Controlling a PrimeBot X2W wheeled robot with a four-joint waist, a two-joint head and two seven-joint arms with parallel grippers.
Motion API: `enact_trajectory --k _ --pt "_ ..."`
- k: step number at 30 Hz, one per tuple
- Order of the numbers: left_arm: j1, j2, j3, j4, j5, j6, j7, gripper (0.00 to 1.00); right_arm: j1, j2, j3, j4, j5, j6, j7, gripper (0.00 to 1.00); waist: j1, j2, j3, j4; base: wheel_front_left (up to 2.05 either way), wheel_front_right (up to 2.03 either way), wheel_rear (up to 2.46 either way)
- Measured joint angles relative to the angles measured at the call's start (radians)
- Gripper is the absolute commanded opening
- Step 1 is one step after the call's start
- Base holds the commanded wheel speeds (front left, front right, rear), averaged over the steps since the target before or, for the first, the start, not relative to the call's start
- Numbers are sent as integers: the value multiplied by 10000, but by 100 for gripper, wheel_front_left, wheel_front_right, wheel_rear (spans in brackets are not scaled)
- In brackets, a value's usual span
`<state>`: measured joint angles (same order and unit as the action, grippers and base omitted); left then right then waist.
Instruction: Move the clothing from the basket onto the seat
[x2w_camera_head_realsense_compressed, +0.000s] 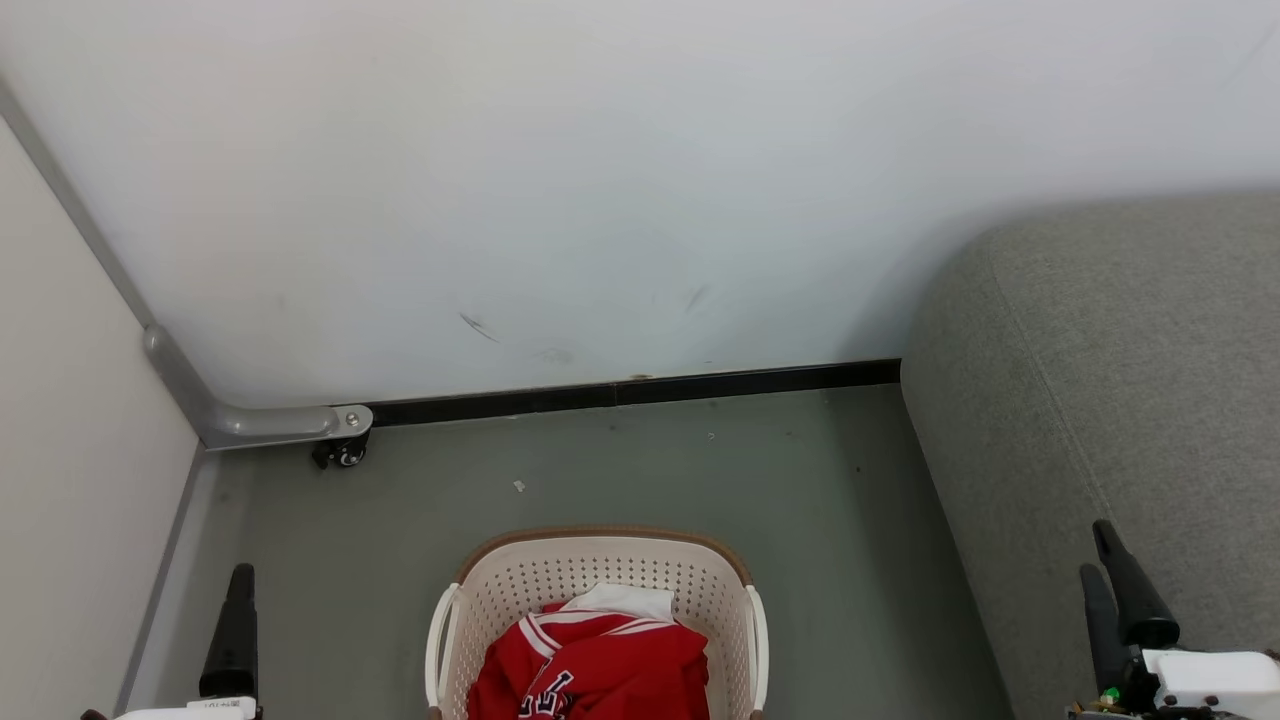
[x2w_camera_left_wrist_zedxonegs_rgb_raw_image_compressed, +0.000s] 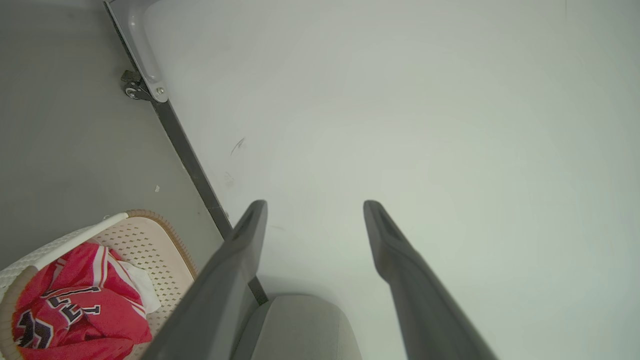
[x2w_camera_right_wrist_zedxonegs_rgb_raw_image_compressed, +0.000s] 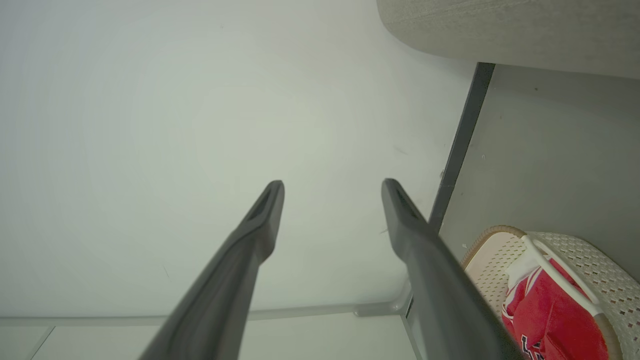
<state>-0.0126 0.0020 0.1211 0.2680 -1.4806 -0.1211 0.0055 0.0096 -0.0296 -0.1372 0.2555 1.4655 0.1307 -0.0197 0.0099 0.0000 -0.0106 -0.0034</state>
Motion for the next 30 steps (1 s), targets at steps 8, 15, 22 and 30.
enact_trajectory --k 8,15,22,30 --pt "-28 21 267 -420 660 0 -297 100 -183 0 -107 -472 -1310 0 -270 100 62 0 -221 -5 0 0 0" --pt "-26 38 347 -800 1699 0 -529 100 -211 -10 -117 -1055 -2617 0 -466 100 75 1 -409 4 0 0 0" --pt "-24 58 337 -1346 2734 -2 -788 100 -177 -12 29 -1342 -4046 0 -744 100 42 0 -537 33 0 0 0" --pt "12 86 232 -2038 4475 -2 -1114 100 -157 -19 334 -1778 -5689 0 -965 100 -29 0 -591 44 0 0 0"
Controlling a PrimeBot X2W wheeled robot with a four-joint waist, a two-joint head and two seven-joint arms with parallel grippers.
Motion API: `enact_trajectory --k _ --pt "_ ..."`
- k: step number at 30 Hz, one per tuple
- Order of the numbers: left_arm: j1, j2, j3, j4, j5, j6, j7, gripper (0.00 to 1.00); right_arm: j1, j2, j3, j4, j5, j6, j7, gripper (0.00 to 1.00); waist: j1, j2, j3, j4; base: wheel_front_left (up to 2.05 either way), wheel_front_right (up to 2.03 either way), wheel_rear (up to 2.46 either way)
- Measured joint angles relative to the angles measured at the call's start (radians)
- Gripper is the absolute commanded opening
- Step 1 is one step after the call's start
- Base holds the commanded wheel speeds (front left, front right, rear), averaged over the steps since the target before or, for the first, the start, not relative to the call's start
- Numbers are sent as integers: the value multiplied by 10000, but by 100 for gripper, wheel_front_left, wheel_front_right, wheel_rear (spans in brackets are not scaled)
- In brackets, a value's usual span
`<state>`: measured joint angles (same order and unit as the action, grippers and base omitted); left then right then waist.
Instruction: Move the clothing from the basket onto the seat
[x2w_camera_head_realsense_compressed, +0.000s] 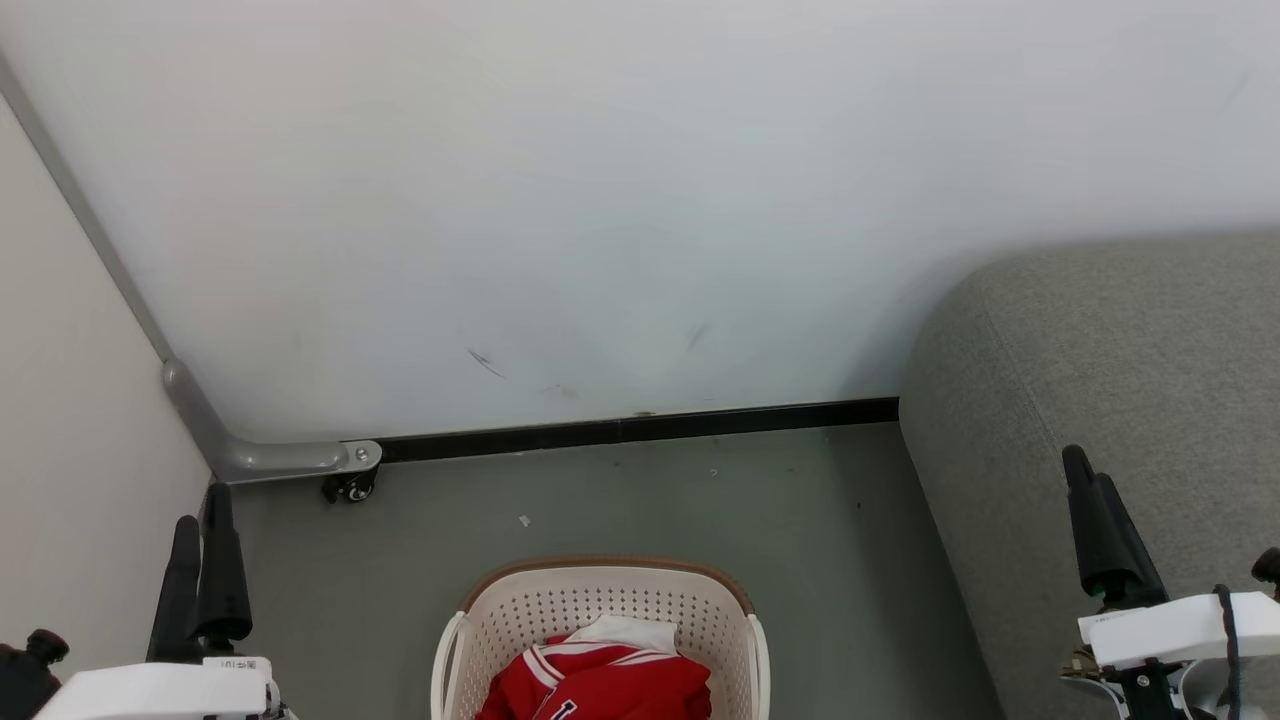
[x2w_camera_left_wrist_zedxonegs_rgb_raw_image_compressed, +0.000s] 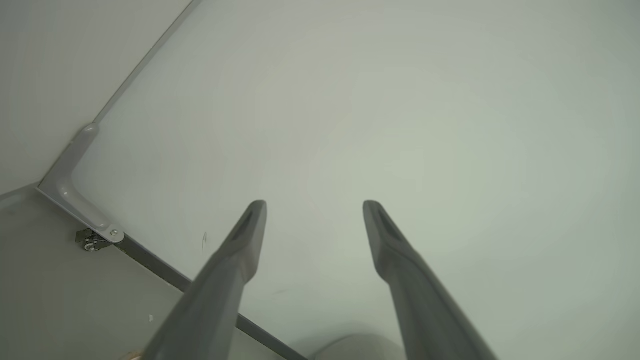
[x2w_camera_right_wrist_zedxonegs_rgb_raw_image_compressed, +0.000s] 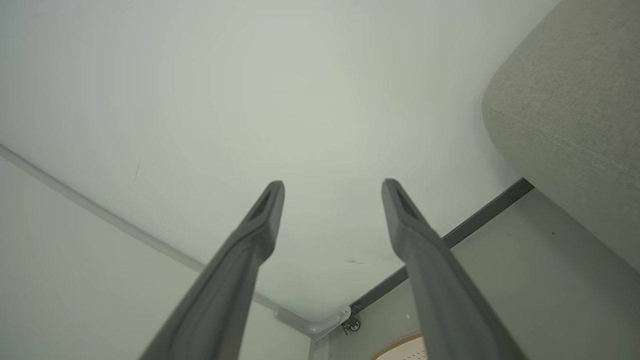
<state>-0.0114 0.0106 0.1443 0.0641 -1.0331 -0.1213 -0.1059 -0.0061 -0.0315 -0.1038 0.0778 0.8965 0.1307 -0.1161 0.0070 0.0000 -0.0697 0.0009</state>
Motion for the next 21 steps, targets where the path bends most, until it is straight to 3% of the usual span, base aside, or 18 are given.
enact_trajectory --k 7,21 --pt "63 21 -121 -456 1879 -2 -213 100 13 -15 267 -393 -1670 0 -249 100 -43 0 11 -15 0 0 0" --pt "244 173 -886 -1045 4661 146 -723 100 44 -23 497 -686 -4282 0 -658 100 -61 0 -25 -43 0 0 0"
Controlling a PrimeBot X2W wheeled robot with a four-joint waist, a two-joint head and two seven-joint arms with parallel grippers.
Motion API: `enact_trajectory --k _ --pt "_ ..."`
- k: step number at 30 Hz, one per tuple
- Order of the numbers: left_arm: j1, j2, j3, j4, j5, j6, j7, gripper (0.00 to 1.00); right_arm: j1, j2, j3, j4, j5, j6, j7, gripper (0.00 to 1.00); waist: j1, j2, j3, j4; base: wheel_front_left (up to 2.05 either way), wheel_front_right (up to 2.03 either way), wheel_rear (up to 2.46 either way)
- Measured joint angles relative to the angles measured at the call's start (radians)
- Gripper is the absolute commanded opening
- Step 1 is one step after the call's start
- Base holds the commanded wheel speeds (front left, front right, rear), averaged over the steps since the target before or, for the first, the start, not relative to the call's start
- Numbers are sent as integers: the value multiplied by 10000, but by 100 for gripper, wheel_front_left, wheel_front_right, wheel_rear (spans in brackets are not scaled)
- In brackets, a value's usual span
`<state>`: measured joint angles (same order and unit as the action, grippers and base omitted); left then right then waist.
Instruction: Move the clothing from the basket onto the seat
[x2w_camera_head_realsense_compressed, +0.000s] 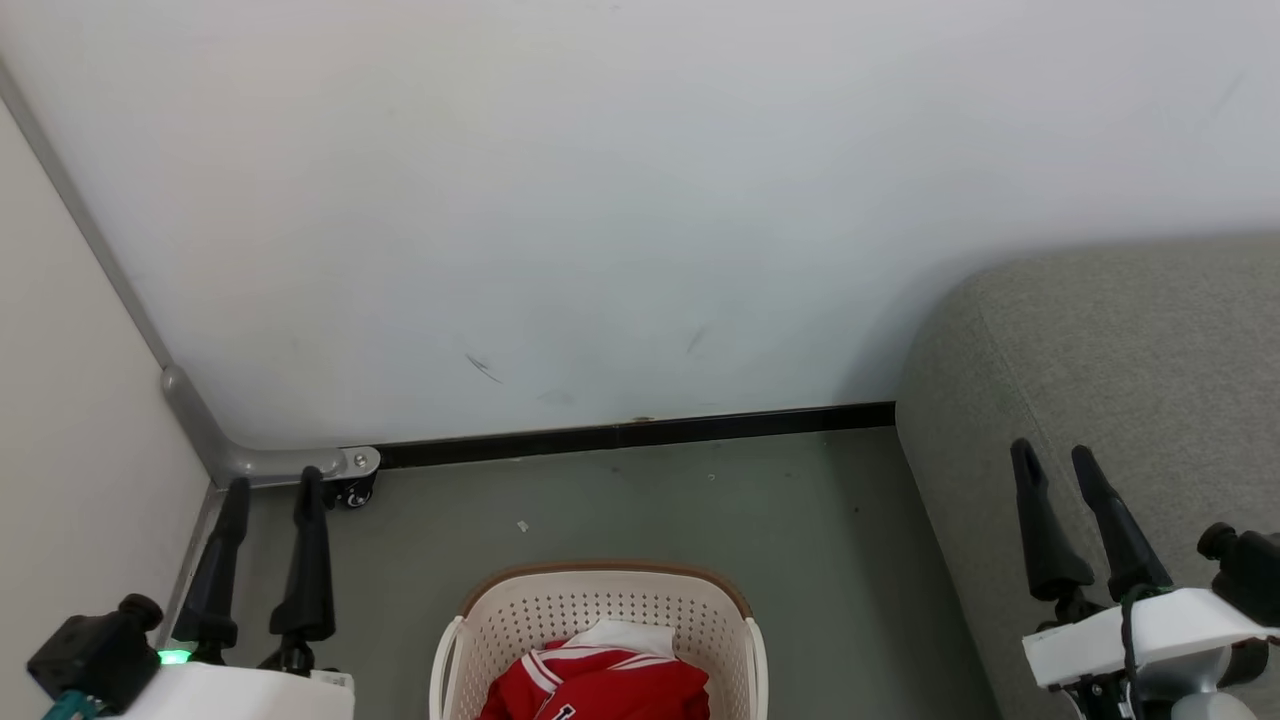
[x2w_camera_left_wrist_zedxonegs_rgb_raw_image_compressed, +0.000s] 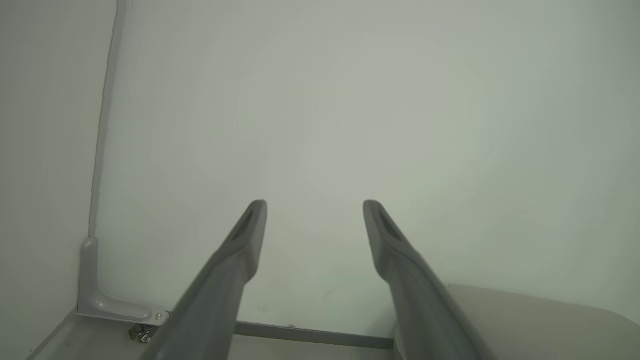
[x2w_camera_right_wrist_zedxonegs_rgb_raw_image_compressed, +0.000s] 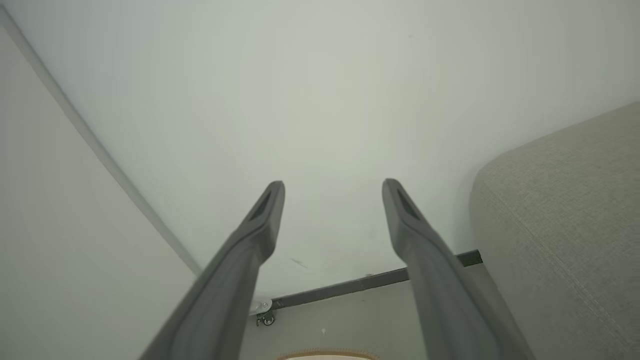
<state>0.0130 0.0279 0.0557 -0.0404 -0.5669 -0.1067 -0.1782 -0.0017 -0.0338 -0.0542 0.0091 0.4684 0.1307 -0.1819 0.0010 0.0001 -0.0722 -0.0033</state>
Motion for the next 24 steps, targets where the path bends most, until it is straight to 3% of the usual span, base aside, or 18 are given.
enact_trajectory --k 19,24 --pt "552 90 -1524 443 2754 696 -715 100 411 -8 -19 692 -3421 2 -642 100 -3 0 -231 -154 0 0 0" --pt "618 104 -1785 1012 2894 803 -740 100 441 -8 -31 1131 -3666 2 -663 100 -4 0 -283 -210 0 0 0"
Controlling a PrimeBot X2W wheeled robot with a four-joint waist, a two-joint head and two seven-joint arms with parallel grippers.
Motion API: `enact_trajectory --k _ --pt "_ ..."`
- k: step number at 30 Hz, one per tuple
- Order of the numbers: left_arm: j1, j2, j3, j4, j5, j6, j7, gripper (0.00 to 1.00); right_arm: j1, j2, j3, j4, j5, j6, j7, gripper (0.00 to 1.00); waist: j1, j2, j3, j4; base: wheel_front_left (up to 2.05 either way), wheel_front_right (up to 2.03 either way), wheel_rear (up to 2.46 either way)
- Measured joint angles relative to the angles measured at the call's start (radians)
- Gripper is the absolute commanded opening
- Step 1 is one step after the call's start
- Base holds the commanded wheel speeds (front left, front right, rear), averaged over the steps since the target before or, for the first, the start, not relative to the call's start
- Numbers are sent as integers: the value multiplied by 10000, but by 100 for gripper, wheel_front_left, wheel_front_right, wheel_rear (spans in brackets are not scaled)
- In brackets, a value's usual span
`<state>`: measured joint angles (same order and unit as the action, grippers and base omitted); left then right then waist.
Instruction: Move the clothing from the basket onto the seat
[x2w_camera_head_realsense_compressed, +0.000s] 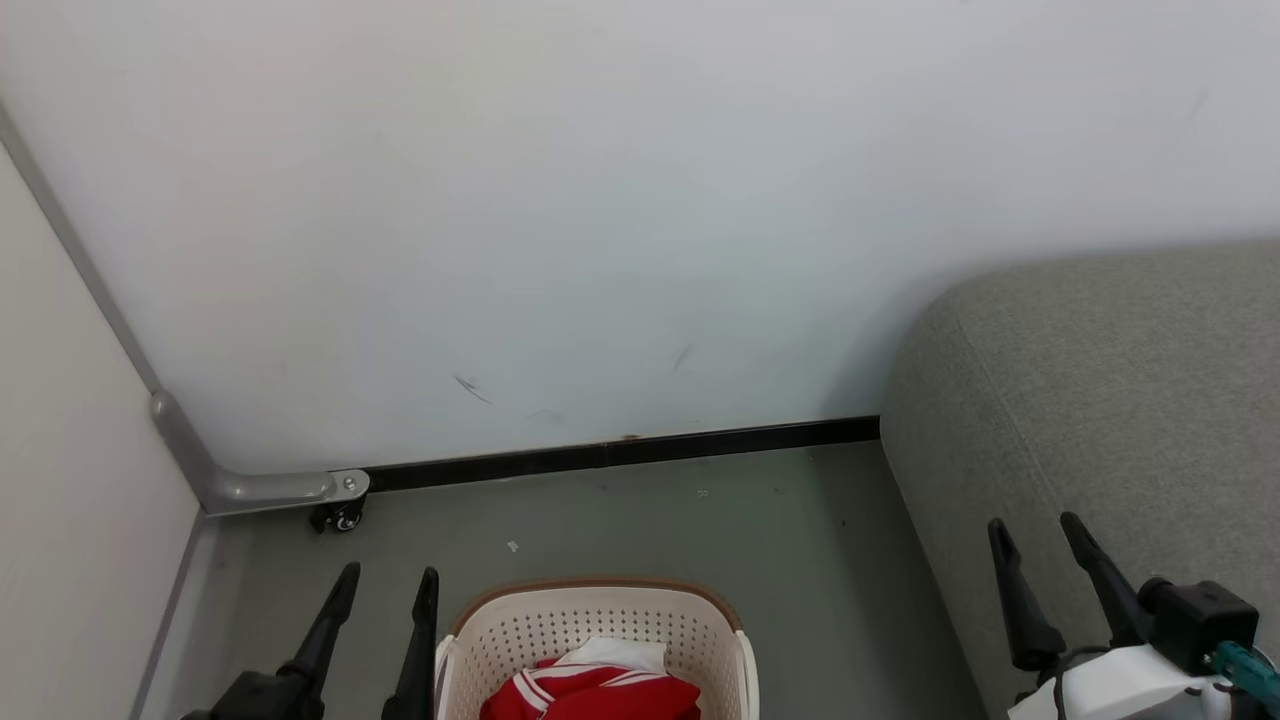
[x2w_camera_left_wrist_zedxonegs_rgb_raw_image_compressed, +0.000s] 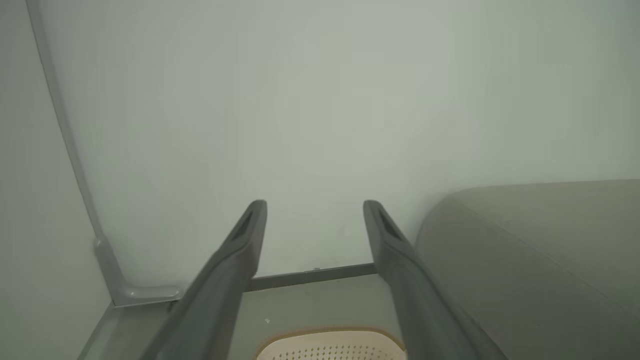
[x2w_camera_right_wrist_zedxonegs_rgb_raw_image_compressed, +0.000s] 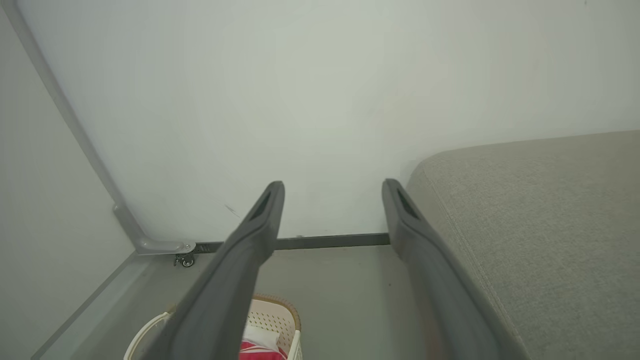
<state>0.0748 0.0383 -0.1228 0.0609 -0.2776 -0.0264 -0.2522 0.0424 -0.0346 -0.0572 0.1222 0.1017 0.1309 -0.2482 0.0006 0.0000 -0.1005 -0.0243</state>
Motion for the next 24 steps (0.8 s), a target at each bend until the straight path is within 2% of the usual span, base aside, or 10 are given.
enact_trajectory --k 11,24 --pt "264 12 -299 938 -10 213 0 100 182 -4 142 853 -56 0 2 100 -1 0 -42 -75 0 0 0" --pt "167 12 -347 1191 -6 341 0 100 105 -6 196 999 -199 0 2 100 -1 0 33 -71 0 0 0"
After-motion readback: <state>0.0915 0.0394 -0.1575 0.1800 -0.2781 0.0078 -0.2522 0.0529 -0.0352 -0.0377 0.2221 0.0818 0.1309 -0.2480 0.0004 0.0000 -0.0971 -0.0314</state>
